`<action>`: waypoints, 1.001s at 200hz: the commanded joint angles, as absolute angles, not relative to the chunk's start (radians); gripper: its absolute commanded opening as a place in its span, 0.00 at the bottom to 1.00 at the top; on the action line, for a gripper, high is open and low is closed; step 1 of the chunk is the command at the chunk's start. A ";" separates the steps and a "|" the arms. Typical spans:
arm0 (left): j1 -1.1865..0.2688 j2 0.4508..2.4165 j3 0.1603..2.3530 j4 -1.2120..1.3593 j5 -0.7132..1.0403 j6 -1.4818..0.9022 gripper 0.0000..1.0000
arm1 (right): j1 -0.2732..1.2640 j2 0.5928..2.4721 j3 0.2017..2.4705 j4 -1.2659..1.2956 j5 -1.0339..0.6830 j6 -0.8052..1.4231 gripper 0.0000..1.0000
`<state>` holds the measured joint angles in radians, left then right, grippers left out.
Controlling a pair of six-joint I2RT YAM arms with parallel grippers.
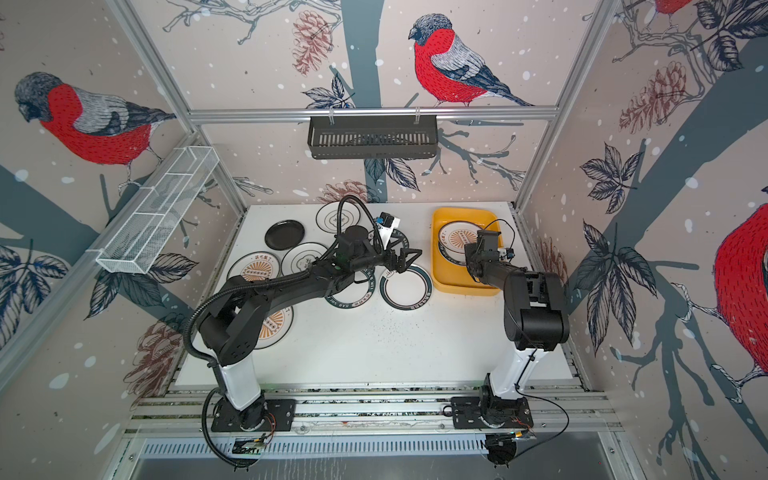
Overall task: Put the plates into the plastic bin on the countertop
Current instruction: 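Lower the sunburst plate with the right gripper onto the plate in the bin, then press the plate flat and open the right gripper to release it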
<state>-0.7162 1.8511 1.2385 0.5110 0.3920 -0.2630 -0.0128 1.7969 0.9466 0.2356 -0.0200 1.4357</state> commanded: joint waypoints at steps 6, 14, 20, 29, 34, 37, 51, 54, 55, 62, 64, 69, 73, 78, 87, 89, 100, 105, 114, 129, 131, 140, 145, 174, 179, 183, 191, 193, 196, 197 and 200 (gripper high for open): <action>-0.716 1.843 1.240 0.523 0.412 -0.269 0.96 | -0.011 1.784 0.933 0.230 0.003 1.434 0.01; -0.716 1.842 1.240 0.524 0.411 -0.273 0.97 | -0.010 1.782 0.929 0.233 0.005 1.435 0.01; -0.717 1.843 1.240 0.525 0.415 -0.273 0.96 | -0.011 1.782 0.928 0.234 0.003 1.435 0.01; -0.716 1.842 1.238 0.527 0.417 -0.276 0.96 | -0.010 1.784 0.928 0.232 0.003 1.436 0.01; -0.716 1.843 1.238 0.528 0.417 -0.276 0.96 | -0.009 1.784 0.928 0.233 0.002 1.435 0.01; -0.716 1.842 1.238 0.528 0.419 -0.276 0.96 | -0.009 1.786 0.928 0.234 0.002 1.435 0.01; -0.716 1.838 1.235 0.526 0.419 -0.277 0.97 | -0.009 1.786 0.929 0.231 0.002 1.437 0.01; -0.716 1.838 1.233 0.526 0.418 -0.276 0.97 | -0.009 1.786 0.930 0.228 0.001 1.436 0.01; -0.716 1.837 1.232 0.526 0.418 -0.276 0.97 | -0.009 1.786 0.930 0.228 0.001 1.436 0.01; -0.716 1.835 1.230 0.526 0.416 -0.276 0.96 | -0.009 1.785 0.929 0.226 0.003 1.437 0.01; -0.716 1.835 1.228 0.525 0.416 -0.277 0.96 | -0.009 1.784 0.929 0.227 0.004 1.438 0.01; -0.716 1.833 1.226 0.528 0.416 -0.277 0.96 | -0.008 1.784 0.928 0.225 0.006 1.438 0.01; -0.716 1.833 1.224 0.528 0.414 -0.276 0.96 | -0.006 1.783 0.930 0.224 0.007 1.437 0.01; -0.716 1.830 1.223 0.527 0.414 -0.276 0.97 | -0.006 1.784 0.929 0.223 0.005 1.437 0.02; -0.716 1.829 1.220 0.529 0.414 -0.277 0.96 | -0.005 1.783 0.928 0.220 0.007 1.439 0.02; -0.716 1.829 1.220 0.529 0.413 -0.276 0.96 | -0.003 1.783 0.928 0.219 0.008 1.439 0.01; -0.716 1.828 1.220 0.528 0.415 -0.277 0.96 | -0.003 1.782 0.927 0.216 0.007 1.440 0.01; -0.716 1.827 1.219 0.529 0.415 -0.279 0.96 | -0.001 1.782 0.926 0.215 0.008 1.441 0.02; -0.716 1.825 1.217 0.529 0.414 -0.278 0.96 | 0.000 1.780 0.925 0.208 0.008 1.444 0.01; -0.716 1.822 1.213 0.531 0.414 -0.280 0.97 | 0.002 1.776 0.922 0.205 0.012 1.447 0.02; -0.716 1.821 1.213 0.532 0.414 -0.279 0.97 | 0.003 1.776 0.921 0.203 0.012 1.447 0.02; -0.716 1.819 1.211 0.531 0.412 -0.280 0.96 | 0.004 1.777 0.919 0.197 0.015 1.448 0.02; -0.716 1.819 1.209 0.531 0.413 -0.280 0.96 | 0.005 1.775 0.920 0.193 0.018 1.453 0.02; -0.716 1.811 1.197 0.536 0.410 -0.281 0.97 | 0.006 1.760 0.904 0.190 0.033 1.464 0.02; -0.716 1.809 1.196 0.537 0.408 -0.280 0.97 | 0.004 1.757 0.901 0.189 0.036 1.463 0.02; -0.716 1.808 1.195 0.537 0.408 -0.281 0.96 | 0.004 1.754 0.900 0.186 0.038 1.465 0.02; -0.716 1.807 1.191 0.537 0.407 -0.282 0.96 | 0.005 1.748 0.897 0.182 0.047 1.466 0.02; -0.716 1.807 1.191 0.538 0.407 -0.282 0.96 | 0.005 1.747 0.895 0.183 0.049 1.465 0.02; -0.716 1.806 1.190 0.539 0.407 -0.281 0.96 | 0.006 1.744 0.893 0.185 0.052 1.465 0.02; -0.716 1.806 1.190 0.540 0.407 -0.282 0.97 | 0.005 1.743 0.892 0.185 0.052 1.464 0.02; -0.716 1.805 1.189 0.540 0.407 -0.282 0.96 | 0.004 1.742 0.892 0.186 0.052 1.464 0.03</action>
<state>-0.7162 1.8183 1.1969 0.5106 0.3985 -0.2848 0.0040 1.7603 0.9012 0.2161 0.0097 1.4620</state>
